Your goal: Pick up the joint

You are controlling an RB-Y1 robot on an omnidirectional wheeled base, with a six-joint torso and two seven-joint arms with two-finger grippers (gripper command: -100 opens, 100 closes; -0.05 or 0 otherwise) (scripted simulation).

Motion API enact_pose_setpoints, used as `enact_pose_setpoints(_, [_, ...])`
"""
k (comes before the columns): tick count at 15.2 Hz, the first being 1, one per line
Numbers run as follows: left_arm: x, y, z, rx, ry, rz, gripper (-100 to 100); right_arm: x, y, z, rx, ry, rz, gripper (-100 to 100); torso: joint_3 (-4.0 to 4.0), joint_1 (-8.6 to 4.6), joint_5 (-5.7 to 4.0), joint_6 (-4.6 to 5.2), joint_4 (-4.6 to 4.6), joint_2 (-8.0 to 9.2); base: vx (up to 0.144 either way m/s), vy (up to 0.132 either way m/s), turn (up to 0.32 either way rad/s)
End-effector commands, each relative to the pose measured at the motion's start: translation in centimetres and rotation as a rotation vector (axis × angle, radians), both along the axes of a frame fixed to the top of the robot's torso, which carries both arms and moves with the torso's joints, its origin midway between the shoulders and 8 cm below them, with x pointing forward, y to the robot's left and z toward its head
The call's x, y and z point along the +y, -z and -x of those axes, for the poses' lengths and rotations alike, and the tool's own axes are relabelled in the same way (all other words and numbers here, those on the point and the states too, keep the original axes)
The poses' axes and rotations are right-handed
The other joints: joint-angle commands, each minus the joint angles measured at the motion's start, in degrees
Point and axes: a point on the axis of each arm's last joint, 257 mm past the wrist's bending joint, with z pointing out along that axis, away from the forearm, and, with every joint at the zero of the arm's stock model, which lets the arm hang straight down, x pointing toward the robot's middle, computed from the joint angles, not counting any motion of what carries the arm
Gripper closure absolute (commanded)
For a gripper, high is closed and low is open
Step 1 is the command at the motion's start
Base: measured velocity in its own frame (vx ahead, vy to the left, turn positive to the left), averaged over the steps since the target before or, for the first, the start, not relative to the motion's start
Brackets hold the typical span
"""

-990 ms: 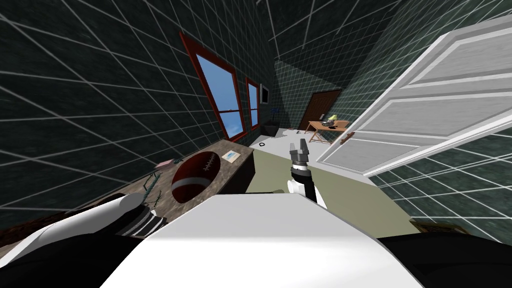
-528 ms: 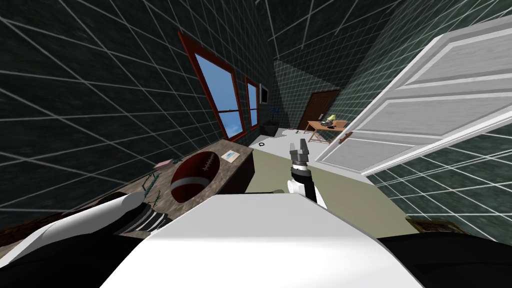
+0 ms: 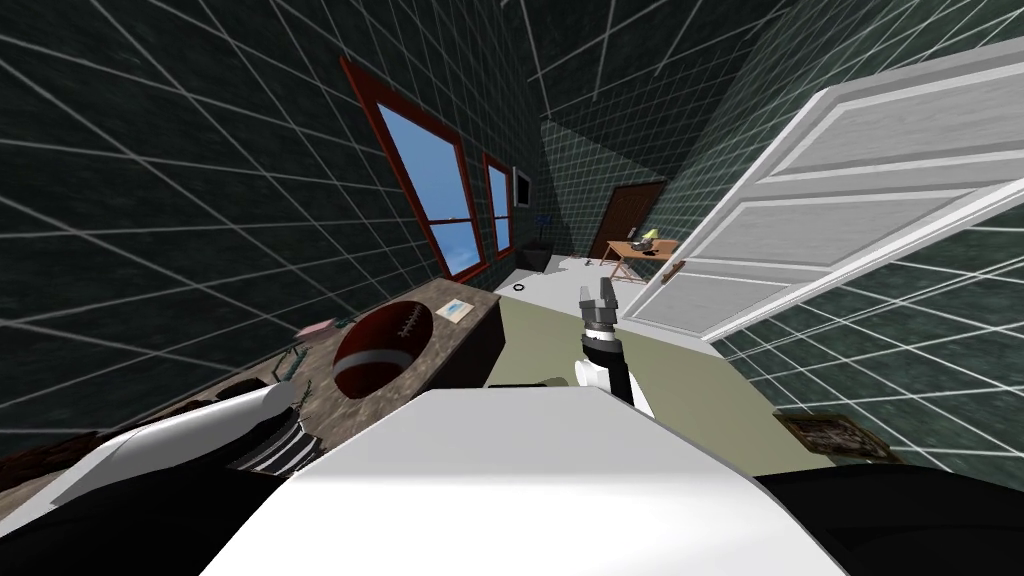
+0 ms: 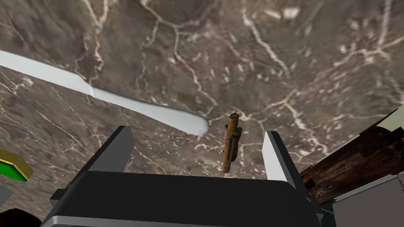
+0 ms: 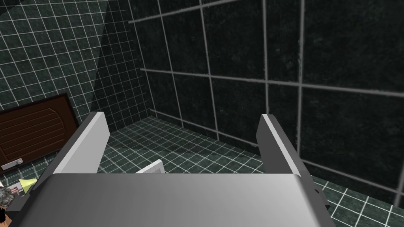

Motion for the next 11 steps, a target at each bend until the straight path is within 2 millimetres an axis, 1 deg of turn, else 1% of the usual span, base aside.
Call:
enact_pose_setpoints(1, [-0.2, -0.1, 1.2, 0.051, 0.009, 0.005, -100, 0.0, 0.0, 0.0, 0.000, 0.000, 0.000, 0, 0.00, 0.00, 0.00, 0.00, 0.00, 0.00, -0.042, -0.057, -0.040])
enact_pose_setpoints(2, [-0.3, -0.1, 1.7, 0.073, 0.012, 0.007, -100, 0.0, 0.0, 0.0, 0.000, 0.000, 0.000, 0, -0.02, 0.02, 0.00, -0.01, -0.01, -0.04, -0.037, -0.050, -0.045])
enact_pose_setpoints(3, [-0.2, -0.1, 1.0, 0.044, 0.008, 0.003, -100, 0.0, 0.0, 0.0, 0.000, 0.000, 0.000, 0, -0.04, 0.05, 0.01, 0.00, -0.02, -0.08, -0.023, -0.029, -0.014])
enact_pose_setpoints(4, [0.0, 0.8, 1.4, 0.054, 0.009, 0.001, -100, 0.0, 0.0, 0.0, 0.000, 0.000, 0.000, 0, -0.07, 0.12, 0.02, -0.01, -0.03, -0.13, -0.006, -0.015, 0.006])
enact_pose_setpoints(6, [0.2, 1.3, 1.6, 0.056, 0.010, -0.002, -100, 0.0, 0.0, 0.0, 0.000, 0.000, 0.000, 0, -0.13, 0.23, 0.06, -0.01, -0.05, -0.24, 0.007, -0.008, 0.007])
enact_pose_setpoints(7, [0.0, 1.0, 1.6, 0.056, 0.007, 0.002, -100, 0.0, 0.0, 0.0, 0.000, 0.000, 0.000, 0, -0.16, 0.27, 0.07, -0.01, -0.06, -0.28, 0.006, -0.004, 0.003])
enact_pose_setpoints(8, [-0.2, 0.2, 1.3, 0.052, 0.008, 0.003, 100, 0.0, 0.0, 0.0, 0.000, 0.000, 0.000, 0, -0.17, 0.28, 0.06, 0.00, -0.07, -0.29, 0.000, 0.000, 0.000])
enact_pose_setpoints(9, [-0.3, 0.1, 1.2, 0.052, 0.008, 0.004, 100, 0.0, 0.0, 0.0, 0.000, 0.000, 0.000, 0, -0.17, 0.30, 0.06, 0.00, -0.07, -0.29, -0.002, 0.010, -0.011])
enact_pose_setpoints(10, [-0.1, 0.5, 1.4, 0.051, 0.010, 0.002, 100, 0.0, 0.0, 0.0, 0.000, 0.000, 0.000, 0, -0.17, 0.34, 0.05, 0.00, -0.06, -0.29, 0.000, 0.000, 0.000])
enact_pose_setpoints(11, [1.0, -0.6, 0.6, 0.031, 0.038, -0.017, -100, 0.0, 0.0, 0.0, 0.000, 0.000, 0.000, 0, -0.17, 0.41, 0.09, 0.01, -0.06, -0.30, -0.010, 0.003, 0.014])
